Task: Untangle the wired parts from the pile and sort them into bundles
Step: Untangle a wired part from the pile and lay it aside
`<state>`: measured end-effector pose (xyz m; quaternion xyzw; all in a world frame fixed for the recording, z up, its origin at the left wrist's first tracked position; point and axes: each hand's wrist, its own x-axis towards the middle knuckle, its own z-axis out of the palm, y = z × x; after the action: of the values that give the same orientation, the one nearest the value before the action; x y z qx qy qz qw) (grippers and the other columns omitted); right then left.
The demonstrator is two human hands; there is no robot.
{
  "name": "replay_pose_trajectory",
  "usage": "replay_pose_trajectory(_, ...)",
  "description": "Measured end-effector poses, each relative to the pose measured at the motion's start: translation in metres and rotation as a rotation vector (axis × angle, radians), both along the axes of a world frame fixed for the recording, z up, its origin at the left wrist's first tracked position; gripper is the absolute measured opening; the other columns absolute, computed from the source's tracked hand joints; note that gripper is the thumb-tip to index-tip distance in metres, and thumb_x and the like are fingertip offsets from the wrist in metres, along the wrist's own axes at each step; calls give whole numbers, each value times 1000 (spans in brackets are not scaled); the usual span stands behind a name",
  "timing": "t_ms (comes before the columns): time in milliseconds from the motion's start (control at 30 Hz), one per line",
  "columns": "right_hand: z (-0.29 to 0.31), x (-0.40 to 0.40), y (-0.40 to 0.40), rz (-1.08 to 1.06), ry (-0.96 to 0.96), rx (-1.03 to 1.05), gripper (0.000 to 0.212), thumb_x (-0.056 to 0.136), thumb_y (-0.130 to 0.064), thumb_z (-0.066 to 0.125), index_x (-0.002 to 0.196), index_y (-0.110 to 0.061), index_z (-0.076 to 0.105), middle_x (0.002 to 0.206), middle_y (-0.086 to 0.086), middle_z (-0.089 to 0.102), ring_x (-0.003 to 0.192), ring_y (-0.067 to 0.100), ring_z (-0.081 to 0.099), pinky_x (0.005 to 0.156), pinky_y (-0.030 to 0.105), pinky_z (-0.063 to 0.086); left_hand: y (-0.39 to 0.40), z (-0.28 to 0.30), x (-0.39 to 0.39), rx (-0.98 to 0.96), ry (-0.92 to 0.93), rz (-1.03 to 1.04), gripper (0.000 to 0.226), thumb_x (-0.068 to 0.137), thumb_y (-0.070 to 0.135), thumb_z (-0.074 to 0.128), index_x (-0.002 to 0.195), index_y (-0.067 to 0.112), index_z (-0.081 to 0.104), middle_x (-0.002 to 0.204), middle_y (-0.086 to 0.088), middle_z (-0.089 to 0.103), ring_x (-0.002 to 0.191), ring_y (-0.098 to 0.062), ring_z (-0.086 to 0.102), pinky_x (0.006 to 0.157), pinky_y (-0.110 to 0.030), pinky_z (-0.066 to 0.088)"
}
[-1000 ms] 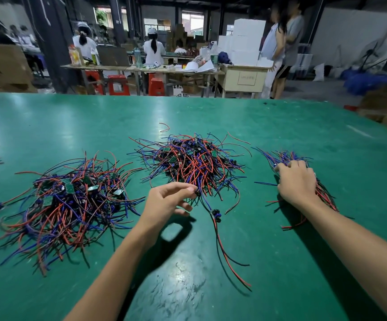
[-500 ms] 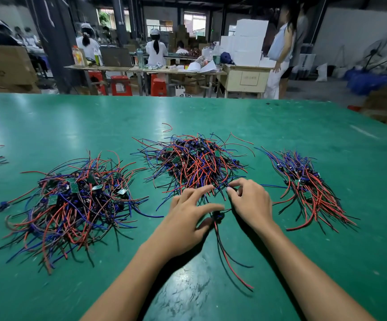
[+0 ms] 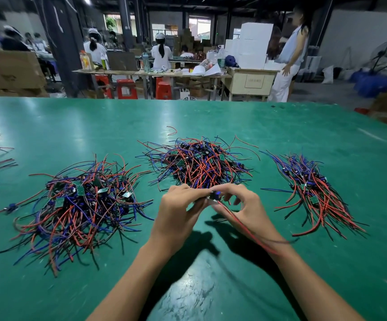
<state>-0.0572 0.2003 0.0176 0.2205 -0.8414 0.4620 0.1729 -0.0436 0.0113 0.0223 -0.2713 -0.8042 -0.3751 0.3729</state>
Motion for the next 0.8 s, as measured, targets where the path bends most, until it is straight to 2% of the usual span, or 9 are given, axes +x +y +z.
replay_pose_trajectory(67, 6, 4, -4, 87, -135, -165, 33, 79, -23, 83, 108, -36, 73, 92, -10, 74, 86, 6, 62, 75, 20, 42, -2, 2, 0, 48, 96, 49, 18, 86, 12, 74, 103, 7, 78, 88, 2, 77, 70, -14, 60, 72, -30, 44)
replay_pose_trajectory(133, 10, 6, -7, 187, -211, -307, 43, 74, -28, 85, 113, -39, 71, 95, -5, 76, 86, 4, 64, 75, 18, 46, -4, 3, 0, 18, 182, 114, 21, 86, 8, 76, 107, 6, 77, 90, 5, 77, 69, -14, 56, 71, -29, 42)
replay_pose_trajectory(200, 14, 8, -9, 306, -269, -465, 49, 70, -35, 89, 116, -31, 73, 94, 2, 76, 83, 5, 65, 74, 16, 49, -6, 3, 0, -35, 241, 185, 25, 86, 7, 75, 111, 4, 76, 88, 3, 75, 68, -18, 52, 73, -26, 36)
replay_pose_trajectory(300, 16, 9, -12, 289, -335, -657, 53, 60, -58, 91, 99, -25, 80, 83, 4, 76, 71, 7, 63, 67, 16, 49, -6, 4, 2, -154, 321, 287, 24, 91, 10, 72, 114, 4, 74, 88, 0, 74, 70, -21, 50, 74, -25, 30)
replay_pose_trajectory(333, 16, 9, -13, 272, -360, -702, 54, 58, -60, 90, 96, -23, 81, 81, 5, 75, 67, 9, 61, 65, 17, 48, -7, 4, 3, -199, 342, 311, 24, 92, 9, 71, 115, 4, 74, 89, -1, 73, 71, -22, 51, 72, -27, 32)
replay_pose_trajectory(500, 17, 9, -16, 258, -447, -824, 29, 75, -40, 77, 98, -23, 81, 81, 0, 73, 66, 8, 62, 62, 16, 50, -5, 3, 3, -359, 390, 394, 27, 92, 4, 71, 120, 3, 72, 90, -2, 73, 71, -25, 56, 66, -34, 37)
replay_pose_trajectory(633, 20, 7, -17, 176, -560, -921, 17, 76, -31, 74, 89, -24, 83, 80, -1, 75, 69, 7, 70, 60, 15, 52, 1, 4, 5, -349, 390, 336, 26, 92, 11, 73, 117, 5, 73, 83, -1, 72, 66, -25, 58, 59, -37, 44)
replay_pose_trajectory(733, 19, 4, -14, 48, -606, -973, 15, 75, -27, 76, 85, -17, 81, 78, 4, 75, 65, 8, 70, 60, 16, 54, 8, 3, 7, -342, 403, 302, 26, 95, 19, 69, 118, 10, 74, 71, 5, 68, 59, -20, 59, 55, -35, 43)
replay_pose_trajectory(800, 16, 0, -12, -78, -598, -980, 10, 82, -22, 77, 87, -14, 78, 76, 3, 75, 61, 7, 67, 58, 15, 53, 10, 3, 7, -364, 395, 283, 27, 94, 19, 69, 120, 13, 74, 72, 7, 69, 60, -18, 62, 55, -35, 44)
